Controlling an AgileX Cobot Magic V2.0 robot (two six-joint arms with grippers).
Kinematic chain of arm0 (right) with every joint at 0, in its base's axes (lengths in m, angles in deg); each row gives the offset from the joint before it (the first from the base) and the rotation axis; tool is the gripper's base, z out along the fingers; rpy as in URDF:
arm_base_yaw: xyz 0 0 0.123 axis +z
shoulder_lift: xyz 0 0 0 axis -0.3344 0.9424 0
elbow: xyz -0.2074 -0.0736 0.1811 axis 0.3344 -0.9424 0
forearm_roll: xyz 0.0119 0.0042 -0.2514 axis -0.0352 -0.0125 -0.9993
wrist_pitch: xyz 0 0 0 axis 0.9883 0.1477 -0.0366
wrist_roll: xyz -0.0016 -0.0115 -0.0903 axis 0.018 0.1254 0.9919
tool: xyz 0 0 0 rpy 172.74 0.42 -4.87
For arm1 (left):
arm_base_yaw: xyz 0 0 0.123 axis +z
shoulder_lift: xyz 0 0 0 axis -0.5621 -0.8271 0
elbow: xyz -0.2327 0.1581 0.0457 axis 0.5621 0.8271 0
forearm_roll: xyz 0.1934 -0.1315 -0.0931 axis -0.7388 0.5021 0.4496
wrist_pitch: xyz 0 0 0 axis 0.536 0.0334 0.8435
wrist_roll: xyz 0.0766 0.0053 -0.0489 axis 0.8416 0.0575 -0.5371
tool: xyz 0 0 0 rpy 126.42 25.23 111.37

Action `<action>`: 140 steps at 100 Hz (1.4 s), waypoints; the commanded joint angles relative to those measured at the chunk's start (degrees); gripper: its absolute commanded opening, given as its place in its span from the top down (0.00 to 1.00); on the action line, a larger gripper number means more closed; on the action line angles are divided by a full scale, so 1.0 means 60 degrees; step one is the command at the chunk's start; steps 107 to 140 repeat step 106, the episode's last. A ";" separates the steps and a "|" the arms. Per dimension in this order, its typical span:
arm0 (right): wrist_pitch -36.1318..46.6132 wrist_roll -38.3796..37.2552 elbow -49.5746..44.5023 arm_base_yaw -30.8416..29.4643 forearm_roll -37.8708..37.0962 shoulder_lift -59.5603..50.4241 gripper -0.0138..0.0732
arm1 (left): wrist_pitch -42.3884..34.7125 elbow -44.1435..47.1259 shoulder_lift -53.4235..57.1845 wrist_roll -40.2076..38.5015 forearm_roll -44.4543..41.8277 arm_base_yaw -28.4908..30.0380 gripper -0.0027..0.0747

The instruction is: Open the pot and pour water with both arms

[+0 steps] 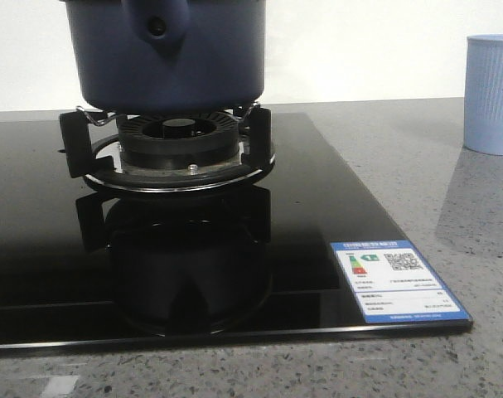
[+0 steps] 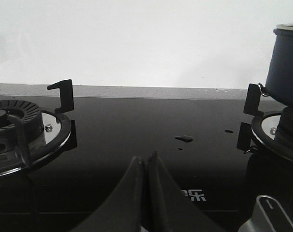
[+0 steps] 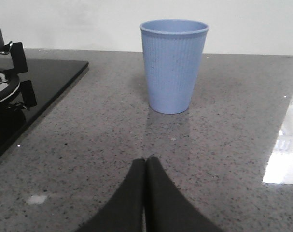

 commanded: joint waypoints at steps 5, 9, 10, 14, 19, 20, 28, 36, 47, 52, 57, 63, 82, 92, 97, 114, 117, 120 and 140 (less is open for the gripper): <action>0.0676 0.0302 -0.0367 -0.0575 0.0150 -0.0849 0.92 | -0.0743 0.0093 0.0281 -0.0073 -0.0016 -0.0072 0.99; 0.0676 0.0302 -0.0615 -0.0795 0.0150 -0.1124 0.92 | -0.0743 0.0093 0.0281 -0.0073 -0.0016 -0.0072 0.99; 0.0708 0.0302 -0.0651 -0.0831 0.0150 -0.1169 0.92 | -0.0743 0.0093 0.0281 -0.0073 -0.0016 -0.0072 0.99; 0.0238 0.0302 -0.0631 -0.1041 0.0250 -0.1422 0.92 | -0.0743 0.0093 0.0281 -0.0073 -0.0016 -0.0072 0.99; 0.0220 0.0302 -0.0631 -0.1212 0.0250 -0.1410 0.92 | -0.0743 0.0093 0.0265 -0.0073 -0.0016 -0.0072 0.99; 0.0220 0.0302 -0.0631 -0.1215 0.0250 -0.1410 0.92 | -0.0743 0.0093 0.0265 -0.0073 -0.0016 -0.0072 0.99; 0.0220 0.0302 -0.0631 -0.1280 0.0147 -0.1410 0.92 | -0.0743 0.0093 0.0265 -0.0073 -0.0016 -0.0072 0.99; 0.0202 0.0302 -0.0631 -0.1280 0.0146 -0.1410 0.92 | -0.0743 0.0093 0.0265 -0.0073 -0.0016 -0.0072 0.99; 0.0121 0.0302 -0.0631 -0.1280 0.0098 -0.1410 0.92 | -0.0743 0.0093 0.0265 -0.0073 -0.0016 -0.0072 0.99; 0.0122 0.0302 -0.0631 -0.1280 0.0098 -0.1410 0.92 | -0.0743 0.0093 0.0265 -0.0073 -0.0016 -0.0072 0.99; 0.0122 0.0302 -0.0631 -0.1280 0.0098 -0.1410 0.92 | -0.0743 0.0093 0.0265 -0.0073 -0.0016 -0.0072 0.99; 0.0122 0.0302 -0.0631 -0.1280 0.0098 -0.1410 0.92 | -0.0743 0.0093 0.0265 -0.0073 -0.0016 -0.0072 0.99; 0.0122 0.0302 -0.0631 -0.1280 0.0098 -0.1410 0.92 | -0.0743 0.0093 0.0265 -0.0073 -0.0016 -0.0072 0.99; 0.0122 0.0302 -0.0631 -0.1280 0.0098 -0.1410 0.92 | -0.0743 0.0093 0.0265 -0.0073 -0.0016 -0.0072 0.99; 0.0122 0.0302 -0.0631 -0.1280 0.0098 -0.1410 0.92 | -0.0743 0.0093 0.0265 -0.0073 -0.0016 -0.0072 0.99; 0.0122 0.0302 -0.0631 -0.1280 0.0098 -0.1410 0.92 | -0.0743 0.0093 0.0265 -0.0073 -0.0016 -0.0072 0.99; 0.0122 0.0302 -0.0631 -0.1280 0.0098 -0.1410 0.92 | -0.0743 0.0093 0.0265 -0.0073 -0.0016 -0.0072 0.99; 0.0122 0.0302 -0.0631 -0.1280 0.0098 -0.1410 0.92 | -0.0743 0.0093 0.0265 -0.0073 -0.0016 -0.0072 0.99; 0.0122 0.0302 -0.0631 -0.1280 0.0098 -0.1410 0.92 | -0.0743 0.0093 0.0265 -0.0073 -0.0016 -0.0072 0.99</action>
